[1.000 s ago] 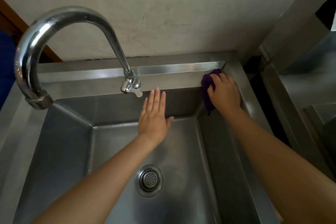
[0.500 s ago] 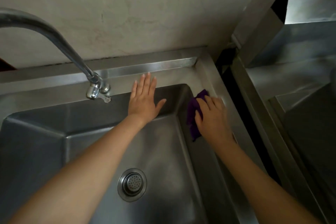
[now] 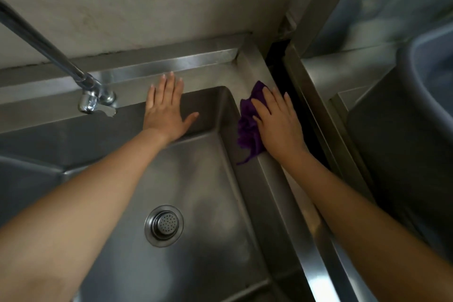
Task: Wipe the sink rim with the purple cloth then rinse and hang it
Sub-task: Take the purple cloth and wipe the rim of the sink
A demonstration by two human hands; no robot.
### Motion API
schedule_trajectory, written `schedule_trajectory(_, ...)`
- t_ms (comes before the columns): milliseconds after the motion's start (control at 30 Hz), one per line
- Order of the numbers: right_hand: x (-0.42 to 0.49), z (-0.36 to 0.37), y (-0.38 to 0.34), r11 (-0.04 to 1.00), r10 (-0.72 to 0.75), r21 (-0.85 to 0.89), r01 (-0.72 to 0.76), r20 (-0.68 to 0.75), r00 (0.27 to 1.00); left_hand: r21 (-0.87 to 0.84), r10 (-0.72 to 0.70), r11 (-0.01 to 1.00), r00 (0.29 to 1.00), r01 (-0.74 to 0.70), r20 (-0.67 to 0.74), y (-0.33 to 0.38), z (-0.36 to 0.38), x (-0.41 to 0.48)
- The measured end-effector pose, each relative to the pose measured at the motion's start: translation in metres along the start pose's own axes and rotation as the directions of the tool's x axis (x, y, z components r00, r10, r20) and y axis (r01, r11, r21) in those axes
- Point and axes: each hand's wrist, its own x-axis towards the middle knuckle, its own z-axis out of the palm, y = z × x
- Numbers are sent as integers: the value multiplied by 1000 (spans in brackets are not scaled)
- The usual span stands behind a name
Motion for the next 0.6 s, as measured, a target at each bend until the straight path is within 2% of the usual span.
schedule_trajectory(133, -44, -5, 1, 1000, 28, 5, -28, 37, 999, 37, -41, 999, 993, 37, 108, 5, -10, 3)
schedule_trajectory(233, -76, -7, -6, 995, 98, 5, -98, 55, 994, -9, -30, 999, 995, 31, 91, 24, -14, -11)
schedule_trajectory(300, -94, -7, -16, 990, 142, -13, -141, 50, 989, -157, 72, 986, 994, -58, 83, 53, -10, -36)
schedule_trajectory(333, -103, -7, -21, 989, 145, -16, -144, 40, 989, -303, 129, 949, 986, -90, 110, 72, -9, -53)
schedule_trajectory(400, -121, -4, -30, 991, 132, 10, -133, 46, 990, -628, 202, 778, 955, -21, 219, 109, -8, -85)
schedule_trajectory(467, -135, -1, -38, 987, 148, 57, -152, 64, 987, -814, 153, 548, 933, 194, 326, 132, -8, -108)
schedule_trajectory(533, -144, -1, -44, 976, 192, 97, -198, 67, 979, -864, 22, 323, 910, 385, 414, 140, -7, -120)
schedule_trajectory(600, -149, -5, -51, 969, 218, 98, -225, 79, 973, -860, 3, 193, 877, 472, 481, 140, -8, -131)
